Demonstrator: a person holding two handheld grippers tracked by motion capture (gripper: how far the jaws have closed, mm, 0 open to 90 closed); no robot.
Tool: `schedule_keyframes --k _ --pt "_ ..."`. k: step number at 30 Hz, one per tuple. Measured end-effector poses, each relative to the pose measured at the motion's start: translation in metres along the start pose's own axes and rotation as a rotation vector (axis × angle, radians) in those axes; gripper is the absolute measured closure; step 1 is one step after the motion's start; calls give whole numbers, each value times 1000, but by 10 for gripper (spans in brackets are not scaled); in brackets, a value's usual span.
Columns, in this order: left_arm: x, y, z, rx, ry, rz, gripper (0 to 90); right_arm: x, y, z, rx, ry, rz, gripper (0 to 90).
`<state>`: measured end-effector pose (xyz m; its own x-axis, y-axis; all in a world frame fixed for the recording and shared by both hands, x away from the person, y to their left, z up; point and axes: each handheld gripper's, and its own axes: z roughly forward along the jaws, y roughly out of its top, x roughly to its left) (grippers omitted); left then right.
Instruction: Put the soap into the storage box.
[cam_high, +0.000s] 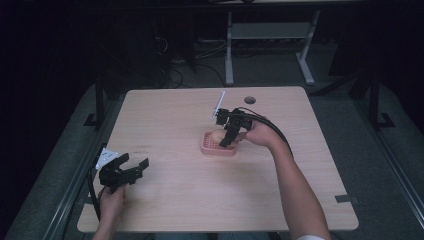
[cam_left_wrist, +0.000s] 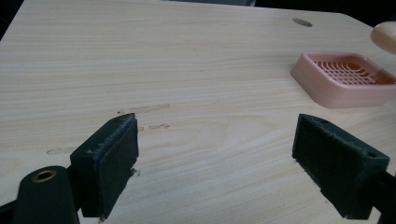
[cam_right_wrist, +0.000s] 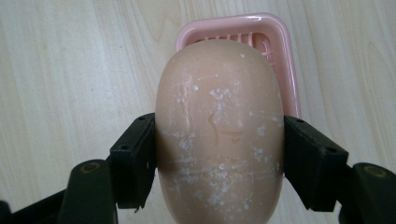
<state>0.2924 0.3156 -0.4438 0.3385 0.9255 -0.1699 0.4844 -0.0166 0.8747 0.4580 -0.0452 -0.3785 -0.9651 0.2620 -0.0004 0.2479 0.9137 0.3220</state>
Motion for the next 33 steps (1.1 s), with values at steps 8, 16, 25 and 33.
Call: schedule_keyframes --k 8,16,25,33 --pt "0 0 0 -3 -1 0 142 -1 8 12 2 4 0 314" --pt "0 0 0 -5 -4 2 142 -3 13 23 10 12 18 314" --pt "0 0 0 -4 -5 0 142 -9 13 33 19 12 35 314" --pt "0 0 0 -5 -5 -5 142 -11 14 34 23 9 42 314"
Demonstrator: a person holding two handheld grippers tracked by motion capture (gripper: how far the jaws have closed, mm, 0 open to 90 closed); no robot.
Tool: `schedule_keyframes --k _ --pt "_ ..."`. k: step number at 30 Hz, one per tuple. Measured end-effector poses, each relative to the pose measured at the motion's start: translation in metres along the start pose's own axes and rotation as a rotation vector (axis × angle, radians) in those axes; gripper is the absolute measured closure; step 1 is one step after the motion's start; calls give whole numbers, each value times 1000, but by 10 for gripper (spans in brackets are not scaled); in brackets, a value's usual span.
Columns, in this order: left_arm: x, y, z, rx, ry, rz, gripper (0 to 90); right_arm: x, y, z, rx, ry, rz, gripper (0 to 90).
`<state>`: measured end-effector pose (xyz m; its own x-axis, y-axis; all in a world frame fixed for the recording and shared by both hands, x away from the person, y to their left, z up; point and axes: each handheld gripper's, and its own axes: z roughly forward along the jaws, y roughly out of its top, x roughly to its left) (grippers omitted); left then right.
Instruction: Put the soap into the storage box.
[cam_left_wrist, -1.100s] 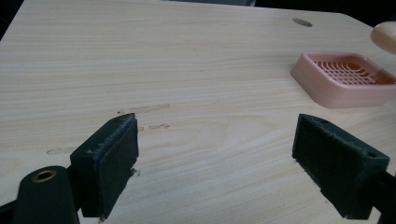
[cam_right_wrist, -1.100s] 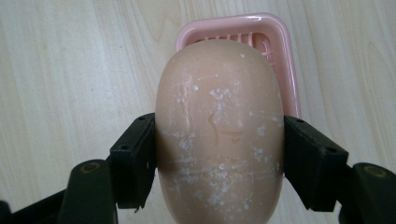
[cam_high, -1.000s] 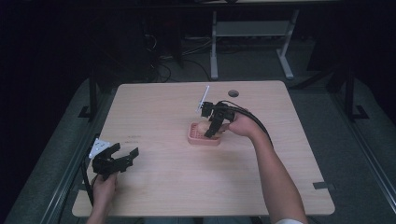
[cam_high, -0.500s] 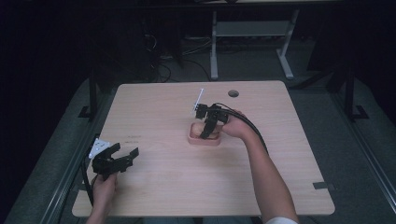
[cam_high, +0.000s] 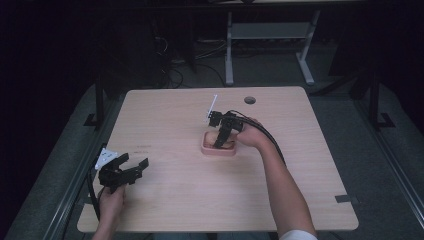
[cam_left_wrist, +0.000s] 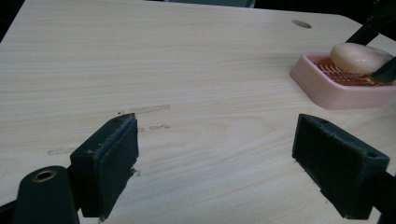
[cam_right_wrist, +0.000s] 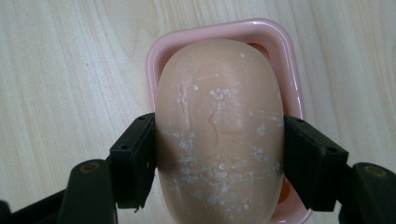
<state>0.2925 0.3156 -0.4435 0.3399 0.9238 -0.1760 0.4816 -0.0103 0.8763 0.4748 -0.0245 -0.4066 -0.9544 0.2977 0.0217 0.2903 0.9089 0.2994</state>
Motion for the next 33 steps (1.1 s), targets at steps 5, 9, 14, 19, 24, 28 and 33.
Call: schedule_keyframes --k 5,9,14,19,24,28,33 --pt "0 0 0 3 -2 10 142 0 1 0 -2 -2 -2 314" --pt "0 0 0 0 -1 4 142 -1 1 0 3 4 -3 313" --pt "0 0 0 1 0 0 142 -2 0 1 7 4 2 313" --pt "0 0 0 2 -1 7 142 -1 1 2 13 -2 5 313" --pt "0 0 0 1 -1 3 142 -2 1 2 11 -3 6 313" --pt "0 0 0 0 0 -2 142 -1 1 1 9 -3 3 313" --pt "0 0 0 2 -1 6 142 -1 1 1 9 -7 2 312"
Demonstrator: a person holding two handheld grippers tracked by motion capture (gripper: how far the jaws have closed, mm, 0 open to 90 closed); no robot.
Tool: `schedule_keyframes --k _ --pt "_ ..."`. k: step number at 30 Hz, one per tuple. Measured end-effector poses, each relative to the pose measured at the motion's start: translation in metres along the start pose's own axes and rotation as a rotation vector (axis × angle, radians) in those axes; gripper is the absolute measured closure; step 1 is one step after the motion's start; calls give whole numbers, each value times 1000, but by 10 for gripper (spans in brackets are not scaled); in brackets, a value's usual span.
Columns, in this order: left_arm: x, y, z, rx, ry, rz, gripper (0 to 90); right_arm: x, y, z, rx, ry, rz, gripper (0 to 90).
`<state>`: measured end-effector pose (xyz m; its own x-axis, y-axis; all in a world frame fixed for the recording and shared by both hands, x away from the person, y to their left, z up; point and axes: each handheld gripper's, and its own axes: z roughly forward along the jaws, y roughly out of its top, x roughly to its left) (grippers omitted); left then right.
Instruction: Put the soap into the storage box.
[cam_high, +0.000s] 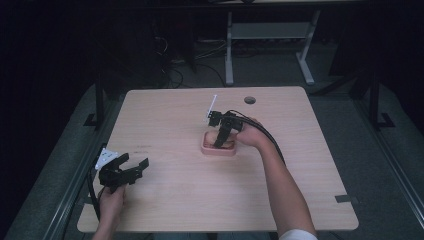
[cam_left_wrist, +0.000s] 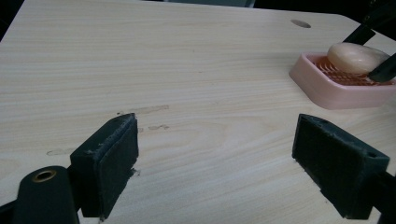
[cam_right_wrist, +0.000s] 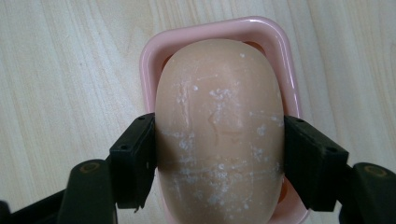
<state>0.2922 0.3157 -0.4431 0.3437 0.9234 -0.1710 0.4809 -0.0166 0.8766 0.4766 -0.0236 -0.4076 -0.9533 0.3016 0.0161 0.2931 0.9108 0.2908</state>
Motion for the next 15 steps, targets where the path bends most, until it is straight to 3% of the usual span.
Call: schedule_keyframes --k 15 --pt "0 0 0 -1 1 -2 142 0 -1 -1 0 -7 -2 312"
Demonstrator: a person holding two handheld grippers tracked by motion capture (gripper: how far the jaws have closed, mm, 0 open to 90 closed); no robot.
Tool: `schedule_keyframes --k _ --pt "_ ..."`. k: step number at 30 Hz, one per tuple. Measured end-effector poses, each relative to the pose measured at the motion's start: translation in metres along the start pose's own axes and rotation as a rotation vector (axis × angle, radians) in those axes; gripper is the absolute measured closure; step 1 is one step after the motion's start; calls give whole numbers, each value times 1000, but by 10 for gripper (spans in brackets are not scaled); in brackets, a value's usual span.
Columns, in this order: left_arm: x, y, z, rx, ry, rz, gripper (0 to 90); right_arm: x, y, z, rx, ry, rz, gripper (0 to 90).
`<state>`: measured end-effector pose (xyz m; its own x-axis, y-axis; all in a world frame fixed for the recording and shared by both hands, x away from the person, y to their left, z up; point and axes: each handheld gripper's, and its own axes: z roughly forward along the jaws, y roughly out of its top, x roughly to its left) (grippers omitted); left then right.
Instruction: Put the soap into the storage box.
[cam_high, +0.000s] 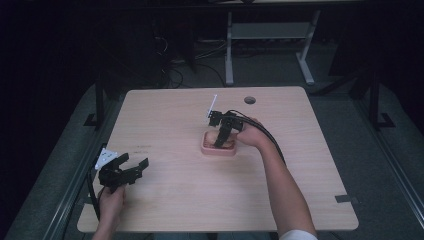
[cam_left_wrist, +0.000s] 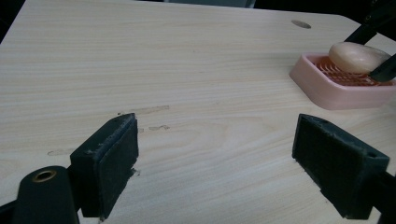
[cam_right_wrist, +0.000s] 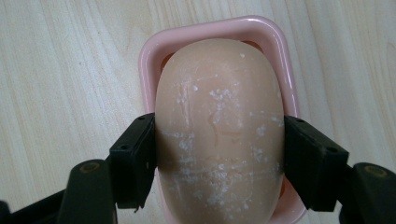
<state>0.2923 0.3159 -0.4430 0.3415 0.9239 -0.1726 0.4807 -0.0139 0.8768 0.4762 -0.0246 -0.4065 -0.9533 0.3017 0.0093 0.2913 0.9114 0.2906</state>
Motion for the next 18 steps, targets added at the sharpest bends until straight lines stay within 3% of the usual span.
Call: schedule_keyframes --k 18 --pt "0 0 0 -2 -1 5 142 0 0 4 19 -11 1 311"
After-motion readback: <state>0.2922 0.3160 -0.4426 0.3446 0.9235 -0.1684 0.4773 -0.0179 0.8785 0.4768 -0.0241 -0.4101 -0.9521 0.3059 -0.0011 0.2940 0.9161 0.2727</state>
